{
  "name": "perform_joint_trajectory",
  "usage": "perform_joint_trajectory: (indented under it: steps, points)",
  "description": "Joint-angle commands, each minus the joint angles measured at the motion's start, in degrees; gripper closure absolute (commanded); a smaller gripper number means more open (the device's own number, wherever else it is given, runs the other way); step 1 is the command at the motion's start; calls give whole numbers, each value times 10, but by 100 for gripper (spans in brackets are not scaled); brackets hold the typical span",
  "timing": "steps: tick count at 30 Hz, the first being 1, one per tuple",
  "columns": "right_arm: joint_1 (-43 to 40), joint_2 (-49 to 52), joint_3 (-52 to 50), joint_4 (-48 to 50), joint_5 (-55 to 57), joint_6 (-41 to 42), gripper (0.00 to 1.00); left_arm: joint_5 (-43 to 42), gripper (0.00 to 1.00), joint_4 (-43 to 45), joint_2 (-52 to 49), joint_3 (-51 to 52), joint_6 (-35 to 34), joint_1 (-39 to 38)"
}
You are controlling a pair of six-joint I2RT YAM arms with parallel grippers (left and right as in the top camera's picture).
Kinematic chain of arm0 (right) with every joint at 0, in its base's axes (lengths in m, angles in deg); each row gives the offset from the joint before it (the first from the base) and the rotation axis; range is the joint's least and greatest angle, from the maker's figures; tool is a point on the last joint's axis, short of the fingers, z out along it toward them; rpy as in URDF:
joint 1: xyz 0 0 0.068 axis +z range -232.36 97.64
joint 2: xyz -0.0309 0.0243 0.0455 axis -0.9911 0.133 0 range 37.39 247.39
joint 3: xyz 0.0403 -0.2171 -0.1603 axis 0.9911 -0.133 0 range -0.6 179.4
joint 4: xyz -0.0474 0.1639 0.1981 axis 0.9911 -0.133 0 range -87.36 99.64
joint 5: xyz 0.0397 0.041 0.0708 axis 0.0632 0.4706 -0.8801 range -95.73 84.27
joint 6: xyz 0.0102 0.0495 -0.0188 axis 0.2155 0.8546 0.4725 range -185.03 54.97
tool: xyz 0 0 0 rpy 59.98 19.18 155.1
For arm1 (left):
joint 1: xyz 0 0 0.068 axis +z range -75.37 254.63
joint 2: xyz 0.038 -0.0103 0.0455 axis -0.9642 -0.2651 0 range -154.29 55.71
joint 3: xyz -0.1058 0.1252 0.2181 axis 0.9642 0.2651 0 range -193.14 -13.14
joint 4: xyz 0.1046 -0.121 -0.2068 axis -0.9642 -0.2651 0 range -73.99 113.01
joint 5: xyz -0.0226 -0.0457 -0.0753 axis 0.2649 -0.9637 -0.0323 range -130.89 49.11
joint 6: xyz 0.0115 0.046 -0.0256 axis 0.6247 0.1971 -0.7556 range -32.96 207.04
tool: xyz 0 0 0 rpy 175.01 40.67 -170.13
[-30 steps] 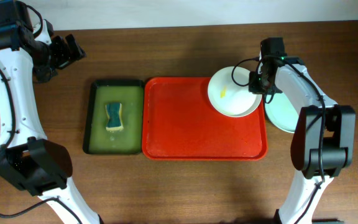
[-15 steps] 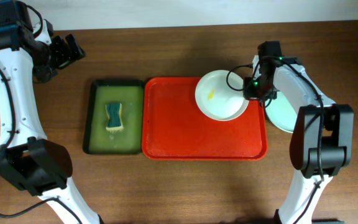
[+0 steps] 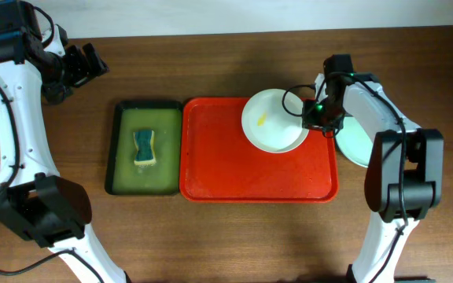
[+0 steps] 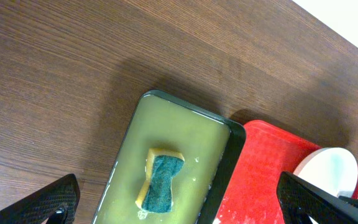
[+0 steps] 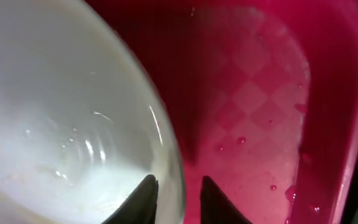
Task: Clean dirty plates on tray and stack at the side
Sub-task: 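Grip the white plate rim with right gripper and pull it to tray center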
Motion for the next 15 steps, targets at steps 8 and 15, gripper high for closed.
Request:
perform_joint_trajectory:
  steps: [8,15]
  points:
    - [7,9,-1,-195,-187,5,96,-6,1,0,10,-7,5,1]
    - [85,9,-1,-184,-27,5,96,-6,1,0,10,-7,5,1]
